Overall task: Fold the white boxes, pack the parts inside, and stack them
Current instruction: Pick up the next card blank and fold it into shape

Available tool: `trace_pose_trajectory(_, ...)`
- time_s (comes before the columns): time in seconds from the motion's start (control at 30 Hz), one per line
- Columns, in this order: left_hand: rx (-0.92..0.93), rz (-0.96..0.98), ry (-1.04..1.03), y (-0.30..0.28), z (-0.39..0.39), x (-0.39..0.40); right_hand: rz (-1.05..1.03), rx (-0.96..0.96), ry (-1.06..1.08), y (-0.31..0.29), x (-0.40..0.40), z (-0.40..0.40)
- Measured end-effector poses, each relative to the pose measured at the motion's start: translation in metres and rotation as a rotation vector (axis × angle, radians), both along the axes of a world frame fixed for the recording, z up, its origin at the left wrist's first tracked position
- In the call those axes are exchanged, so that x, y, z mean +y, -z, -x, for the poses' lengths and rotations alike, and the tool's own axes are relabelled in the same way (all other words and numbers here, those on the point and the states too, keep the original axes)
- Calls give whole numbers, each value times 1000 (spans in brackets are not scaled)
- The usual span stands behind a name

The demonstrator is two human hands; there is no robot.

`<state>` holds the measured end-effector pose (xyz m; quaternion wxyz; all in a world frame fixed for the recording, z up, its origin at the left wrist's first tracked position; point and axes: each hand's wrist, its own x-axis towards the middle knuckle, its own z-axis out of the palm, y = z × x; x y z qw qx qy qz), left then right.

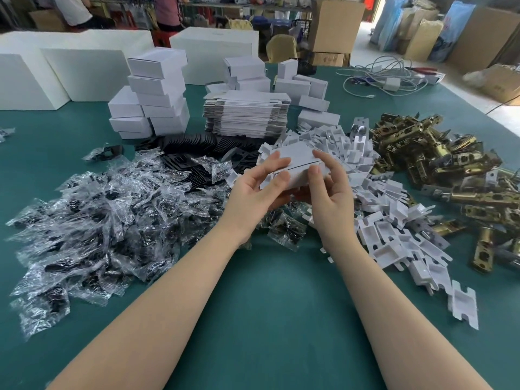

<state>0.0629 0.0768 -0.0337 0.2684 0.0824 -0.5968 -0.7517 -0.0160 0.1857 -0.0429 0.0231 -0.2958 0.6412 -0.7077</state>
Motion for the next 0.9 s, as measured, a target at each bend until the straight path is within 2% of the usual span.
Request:
trace_pose_trajectory(0.23,20,-48,-84,1,-1,1,-16,6,-16,2,0,-1)
trace_pose_trajectory(0.43,0,68,-157,5,0,-1,13,-58,-30,4,1,-1)
trace_pose_trajectory(0.6,3,114,-131,4,-1,0,25,-83,27,5,1,4)
trace_pose_trajectory(0.9,5,158,-167,7,2,-1,-21,-36,78,5,-1,5)
